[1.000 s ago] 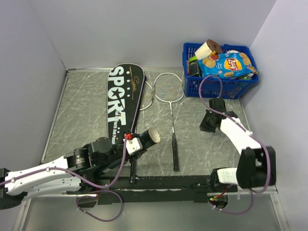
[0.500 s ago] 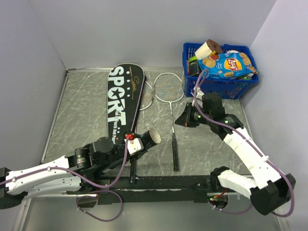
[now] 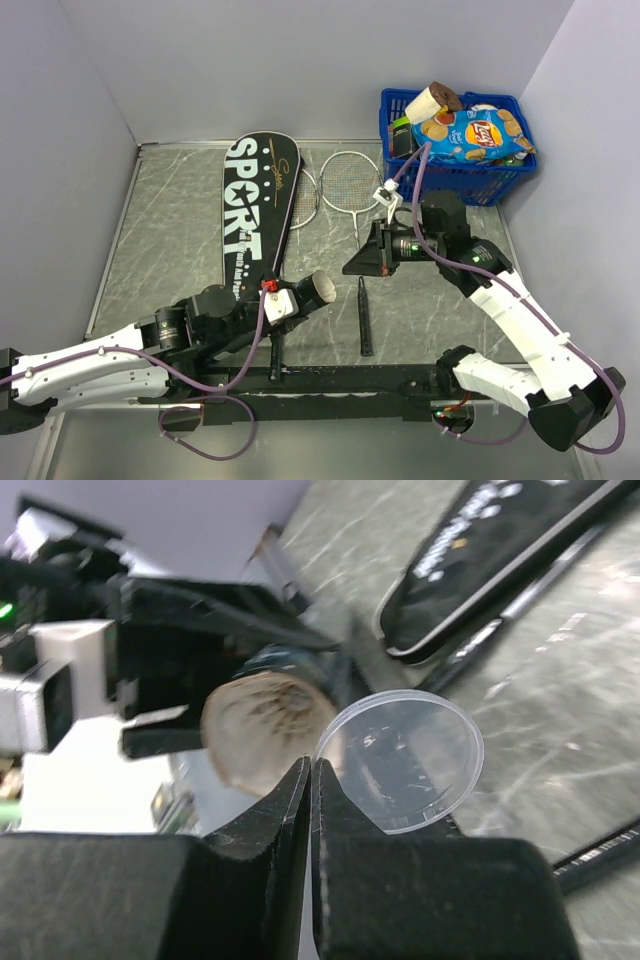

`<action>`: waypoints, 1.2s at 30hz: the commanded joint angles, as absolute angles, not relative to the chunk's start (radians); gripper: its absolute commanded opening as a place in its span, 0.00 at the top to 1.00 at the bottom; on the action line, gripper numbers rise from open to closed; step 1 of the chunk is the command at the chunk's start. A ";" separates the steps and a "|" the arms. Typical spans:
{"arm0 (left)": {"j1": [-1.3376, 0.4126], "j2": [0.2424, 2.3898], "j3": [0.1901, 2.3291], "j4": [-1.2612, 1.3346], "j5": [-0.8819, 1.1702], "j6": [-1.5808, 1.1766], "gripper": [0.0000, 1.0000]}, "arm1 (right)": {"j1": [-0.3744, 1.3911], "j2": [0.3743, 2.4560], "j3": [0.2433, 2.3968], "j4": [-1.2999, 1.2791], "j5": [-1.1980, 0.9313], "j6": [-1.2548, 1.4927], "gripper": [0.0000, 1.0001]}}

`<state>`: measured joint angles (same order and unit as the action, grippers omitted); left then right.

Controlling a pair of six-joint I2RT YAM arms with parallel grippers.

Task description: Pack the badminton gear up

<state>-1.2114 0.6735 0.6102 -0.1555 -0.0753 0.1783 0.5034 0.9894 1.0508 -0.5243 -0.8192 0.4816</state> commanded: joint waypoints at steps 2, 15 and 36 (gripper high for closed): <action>-1.215 0.657 0.661 -0.109 -0.046 0.155 0.99 | 0.557 0.997 1.130 -0.462 -0.922 0.474 0.93; -1.215 0.655 0.661 -0.110 -0.041 0.156 0.99 | 0.653 1.043 1.132 -0.422 -0.904 0.483 0.89; -1.215 0.655 0.661 -0.118 -0.049 0.160 0.99 | 0.732 1.071 1.132 -0.373 -0.917 0.506 0.89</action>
